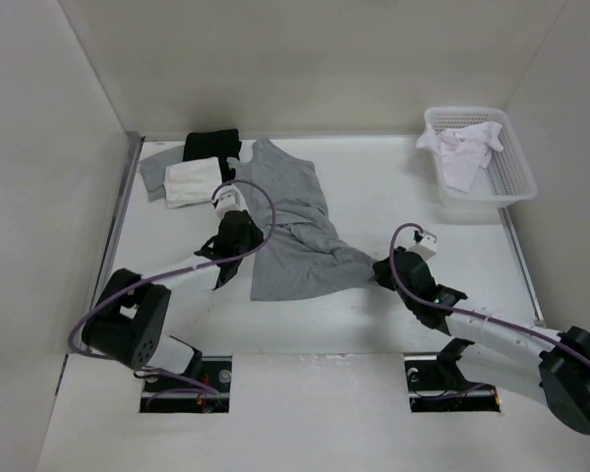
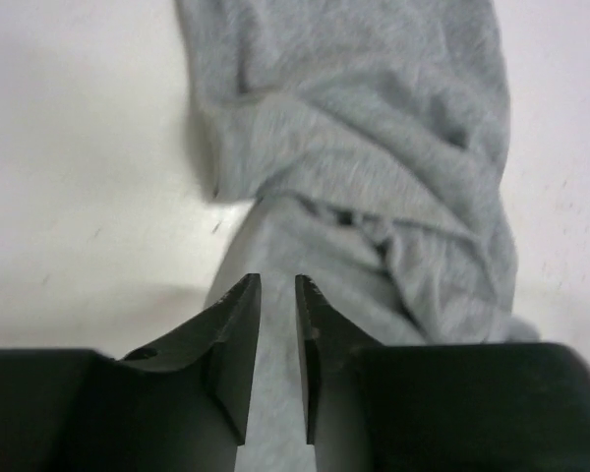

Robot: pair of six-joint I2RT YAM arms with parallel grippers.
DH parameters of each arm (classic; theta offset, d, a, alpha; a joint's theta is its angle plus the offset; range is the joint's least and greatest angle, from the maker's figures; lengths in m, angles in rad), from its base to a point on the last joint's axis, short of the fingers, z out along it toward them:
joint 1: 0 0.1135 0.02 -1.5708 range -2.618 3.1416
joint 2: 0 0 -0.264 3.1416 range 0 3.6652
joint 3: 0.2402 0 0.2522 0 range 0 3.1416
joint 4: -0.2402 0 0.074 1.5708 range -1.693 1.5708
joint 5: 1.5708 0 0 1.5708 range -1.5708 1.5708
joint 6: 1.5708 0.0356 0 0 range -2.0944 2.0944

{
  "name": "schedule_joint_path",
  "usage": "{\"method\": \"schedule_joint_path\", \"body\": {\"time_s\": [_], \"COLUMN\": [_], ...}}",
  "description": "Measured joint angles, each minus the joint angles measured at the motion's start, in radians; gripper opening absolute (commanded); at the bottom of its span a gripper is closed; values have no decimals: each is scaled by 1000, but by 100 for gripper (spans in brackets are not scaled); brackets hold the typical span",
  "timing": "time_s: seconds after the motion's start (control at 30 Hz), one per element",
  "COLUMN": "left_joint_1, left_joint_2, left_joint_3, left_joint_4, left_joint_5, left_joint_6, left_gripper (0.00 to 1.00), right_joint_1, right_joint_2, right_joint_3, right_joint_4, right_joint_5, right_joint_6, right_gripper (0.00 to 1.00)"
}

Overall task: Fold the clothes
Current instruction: Flatten the tank top out

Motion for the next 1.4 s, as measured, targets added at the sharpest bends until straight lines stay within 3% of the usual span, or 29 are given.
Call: {"method": "schedule_joint_path", "body": {"time_s": [0.1, 0.23, 0.43, 0.57, 0.77, 1.0, 1.17, 1.3, 1.4], "left_joint_1": [-23, -58, -124, -182, -231, -306, -305, -295, -284], "left_joint_2": [-107, -247, -412, -445, -436, -434, -351, -314, -306], "left_joint_3": [-74, -185, -279, -287, -268, -233, -183, -169, -169], "left_joint_4": [-79, -213, -412, -470, -523, -639, -649, -626, -611], "left_joint_5": [-22, -27, -31, -54, -83, -116, -135, -146, -144], "left_joint_6": [6, -30, -138, -212, -254, -312, -317, -305, -290], "left_gripper": [3, 3, 37, 41, 33, 32, 23, 10, 3], "right_joint_1": [0, 0, 0, 0, 0, 2, 3, 3, 3], "right_joint_2": [8, 14, 2, 0, 0, 10, 11, -3, -16], "right_joint_3": [-26, -27, -27, -27, -32, -41, -41, -41, -41], "right_joint_4": [-13, -10, -5, 7, 48, 83, 97, 96, 96], "right_joint_5": [-8, -11, -16, -18, -24, -26, -28, -31, -31], "right_joint_6": [8, 5, -24, -43, -46, -45, -45, -45, -45], "right_gripper": [1, 4, 7, 7, 7, 7, 7, 7, 13]}}
